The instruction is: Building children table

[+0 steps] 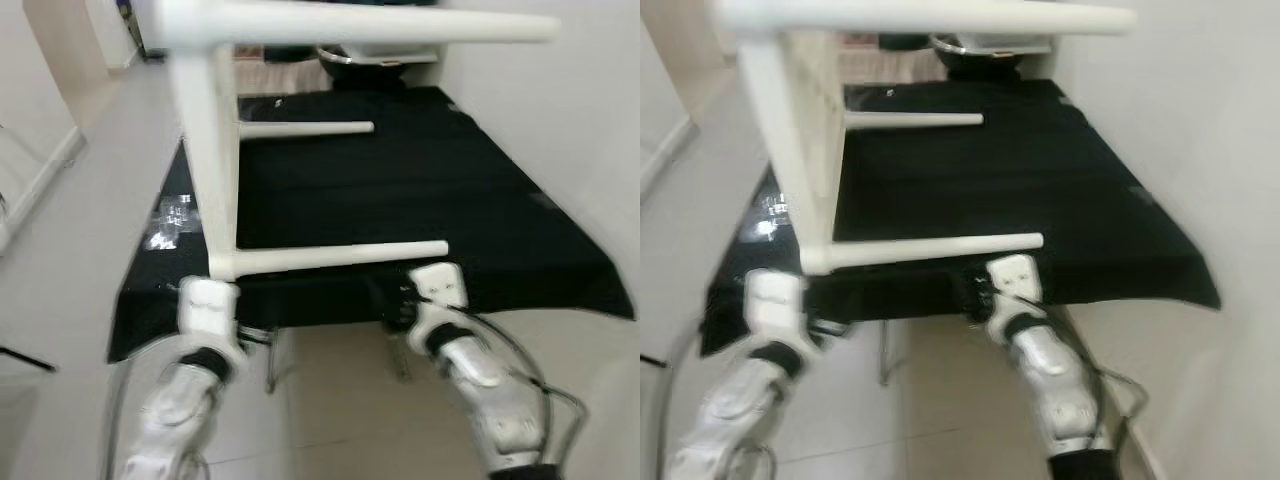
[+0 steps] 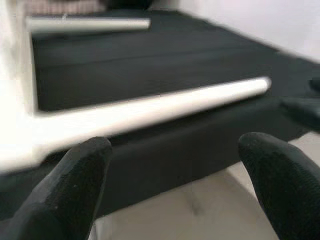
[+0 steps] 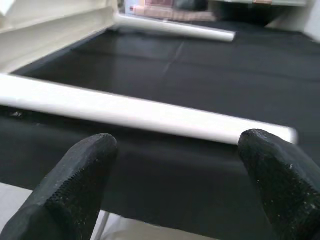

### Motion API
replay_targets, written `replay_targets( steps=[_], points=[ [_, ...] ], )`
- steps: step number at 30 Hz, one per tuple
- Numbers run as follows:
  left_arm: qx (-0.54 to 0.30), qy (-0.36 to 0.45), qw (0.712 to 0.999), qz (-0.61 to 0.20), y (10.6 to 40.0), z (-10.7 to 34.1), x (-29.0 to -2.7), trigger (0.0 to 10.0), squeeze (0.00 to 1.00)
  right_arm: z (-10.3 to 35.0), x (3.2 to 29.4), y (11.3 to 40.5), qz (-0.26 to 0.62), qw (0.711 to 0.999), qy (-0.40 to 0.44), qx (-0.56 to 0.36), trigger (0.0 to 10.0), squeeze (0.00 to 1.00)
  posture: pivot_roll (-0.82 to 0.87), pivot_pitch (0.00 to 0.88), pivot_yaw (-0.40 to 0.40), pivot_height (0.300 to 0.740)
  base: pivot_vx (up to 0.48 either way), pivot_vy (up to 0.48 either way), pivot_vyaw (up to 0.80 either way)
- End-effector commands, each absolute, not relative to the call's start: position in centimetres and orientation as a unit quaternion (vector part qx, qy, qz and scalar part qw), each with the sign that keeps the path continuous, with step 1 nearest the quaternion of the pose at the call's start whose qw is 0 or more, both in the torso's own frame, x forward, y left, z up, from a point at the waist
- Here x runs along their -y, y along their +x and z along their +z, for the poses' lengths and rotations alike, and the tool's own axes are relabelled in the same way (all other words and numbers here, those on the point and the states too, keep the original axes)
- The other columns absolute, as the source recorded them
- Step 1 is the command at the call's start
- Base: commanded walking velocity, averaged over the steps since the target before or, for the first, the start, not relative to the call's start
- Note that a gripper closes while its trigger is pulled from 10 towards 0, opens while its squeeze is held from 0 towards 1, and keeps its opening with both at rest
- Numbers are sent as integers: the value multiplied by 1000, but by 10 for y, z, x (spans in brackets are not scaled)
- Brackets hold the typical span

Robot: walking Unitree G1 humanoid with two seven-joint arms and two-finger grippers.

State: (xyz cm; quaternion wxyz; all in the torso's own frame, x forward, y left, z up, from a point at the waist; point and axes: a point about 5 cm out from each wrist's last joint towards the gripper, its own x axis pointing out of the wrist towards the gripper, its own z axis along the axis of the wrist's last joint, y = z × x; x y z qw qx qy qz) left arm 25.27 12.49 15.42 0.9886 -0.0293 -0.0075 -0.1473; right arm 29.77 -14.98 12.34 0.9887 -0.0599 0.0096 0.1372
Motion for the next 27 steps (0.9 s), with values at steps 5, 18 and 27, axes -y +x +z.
replay_targets(
  steps=[5,18,27],
  points=[
    [15,-20,990,-140,273,154,-123,10000,0,123,145,303,129,990,-59,-7,10000,0,133,72,-20,740,0,0,0],
    [22,-21,985,-169,276,153,-110,10000,0,131,166,307,91,994,-67,-10,10000,0,80,73,-8,740,0,0,-185],
    [31,-27,984,-173,273,156,-111,10000,0,133,157,306,125,990,-73,5,10000,0,84,75,-16,740,292,0,-71]
  ],
)
